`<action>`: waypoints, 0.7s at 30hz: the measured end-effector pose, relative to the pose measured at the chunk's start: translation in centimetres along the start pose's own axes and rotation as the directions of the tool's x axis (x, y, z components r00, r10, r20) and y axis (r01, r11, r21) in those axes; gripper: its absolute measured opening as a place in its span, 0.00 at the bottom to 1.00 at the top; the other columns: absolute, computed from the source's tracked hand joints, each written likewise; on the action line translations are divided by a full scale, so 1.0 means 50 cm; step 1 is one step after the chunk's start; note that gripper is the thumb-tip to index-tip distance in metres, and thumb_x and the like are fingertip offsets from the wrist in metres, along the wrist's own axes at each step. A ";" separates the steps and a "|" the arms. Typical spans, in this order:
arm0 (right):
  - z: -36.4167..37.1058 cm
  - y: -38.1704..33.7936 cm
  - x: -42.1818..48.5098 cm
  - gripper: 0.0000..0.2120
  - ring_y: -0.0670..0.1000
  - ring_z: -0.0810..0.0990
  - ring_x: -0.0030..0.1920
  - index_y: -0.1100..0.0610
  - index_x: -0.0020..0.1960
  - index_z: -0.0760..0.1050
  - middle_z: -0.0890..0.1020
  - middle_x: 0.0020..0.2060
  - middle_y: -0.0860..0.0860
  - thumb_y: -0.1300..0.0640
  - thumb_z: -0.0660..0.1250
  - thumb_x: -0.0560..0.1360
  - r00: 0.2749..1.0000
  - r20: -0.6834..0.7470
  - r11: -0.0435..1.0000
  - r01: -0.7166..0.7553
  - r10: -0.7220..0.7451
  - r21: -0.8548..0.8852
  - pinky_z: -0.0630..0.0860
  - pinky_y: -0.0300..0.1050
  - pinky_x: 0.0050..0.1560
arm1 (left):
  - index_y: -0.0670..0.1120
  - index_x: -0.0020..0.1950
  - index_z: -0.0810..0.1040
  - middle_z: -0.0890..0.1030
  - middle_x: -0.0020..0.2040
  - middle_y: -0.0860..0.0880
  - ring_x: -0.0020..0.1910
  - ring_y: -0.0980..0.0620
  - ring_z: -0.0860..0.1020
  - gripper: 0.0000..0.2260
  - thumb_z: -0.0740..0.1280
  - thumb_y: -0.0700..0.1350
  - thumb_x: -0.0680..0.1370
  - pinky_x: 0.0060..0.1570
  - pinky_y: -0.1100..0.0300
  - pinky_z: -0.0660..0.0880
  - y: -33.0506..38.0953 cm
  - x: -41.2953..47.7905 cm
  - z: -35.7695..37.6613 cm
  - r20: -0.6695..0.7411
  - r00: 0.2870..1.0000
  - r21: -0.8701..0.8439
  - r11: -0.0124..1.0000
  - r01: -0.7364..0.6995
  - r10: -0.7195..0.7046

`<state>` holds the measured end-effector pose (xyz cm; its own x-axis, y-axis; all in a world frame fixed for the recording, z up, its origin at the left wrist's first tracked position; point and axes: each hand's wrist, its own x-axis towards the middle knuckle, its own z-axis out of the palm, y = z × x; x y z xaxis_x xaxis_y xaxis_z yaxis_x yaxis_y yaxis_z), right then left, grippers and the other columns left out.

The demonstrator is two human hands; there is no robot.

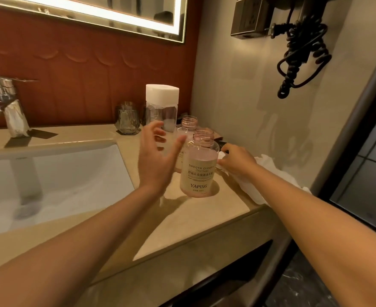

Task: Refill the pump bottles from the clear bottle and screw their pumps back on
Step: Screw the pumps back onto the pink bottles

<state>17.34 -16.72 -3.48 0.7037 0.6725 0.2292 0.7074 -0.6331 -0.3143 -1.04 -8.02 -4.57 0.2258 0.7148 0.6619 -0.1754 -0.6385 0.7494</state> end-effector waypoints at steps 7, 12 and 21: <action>0.000 -0.012 -0.009 0.19 0.54 0.75 0.52 0.54 0.64 0.69 0.77 0.57 0.53 0.52 0.66 0.74 0.999 0.036 0.998 -0.003 0.005 -0.057 0.71 0.45 0.43 | 0.58 0.68 0.57 0.70 0.67 0.53 0.62 0.54 0.71 0.40 0.74 0.62 0.62 0.52 0.61 0.73 0.006 -0.062 0.050 0.352 0.934 0.059 0.998 0.034 -0.053; -0.041 -0.016 -0.015 0.16 0.54 0.74 0.44 0.55 0.57 0.71 0.78 0.49 0.54 0.51 0.67 0.72 0.990 -0.130 0.976 -0.025 0.054 0.219 0.70 0.46 0.40 | 0.61 0.68 0.57 0.73 0.65 0.54 0.60 0.51 0.74 0.38 0.76 0.55 0.65 0.51 0.51 0.78 -0.002 -0.062 0.047 0.341 0.937 0.066 0.996 0.062 -0.081; -0.151 -0.135 -0.076 0.13 0.50 0.76 0.44 0.50 0.52 0.69 0.75 0.46 0.49 0.51 0.70 0.71 0.960 -0.276 0.750 0.211 -0.040 0.627 0.77 0.46 0.42 | 0.64 0.67 0.56 0.72 0.66 0.55 0.61 0.52 0.73 0.39 0.76 0.55 0.64 0.50 0.60 0.75 0.019 -0.085 -0.005 0.338 0.934 0.083 0.992 0.097 -0.120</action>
<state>10.41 -17.88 4.71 0.6659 0.5655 0.4865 0.6372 -0.0921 -0.7652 -2.40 -11.59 -6.65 0.5556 0.6476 0.5215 -0.0723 -0.5873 0.8062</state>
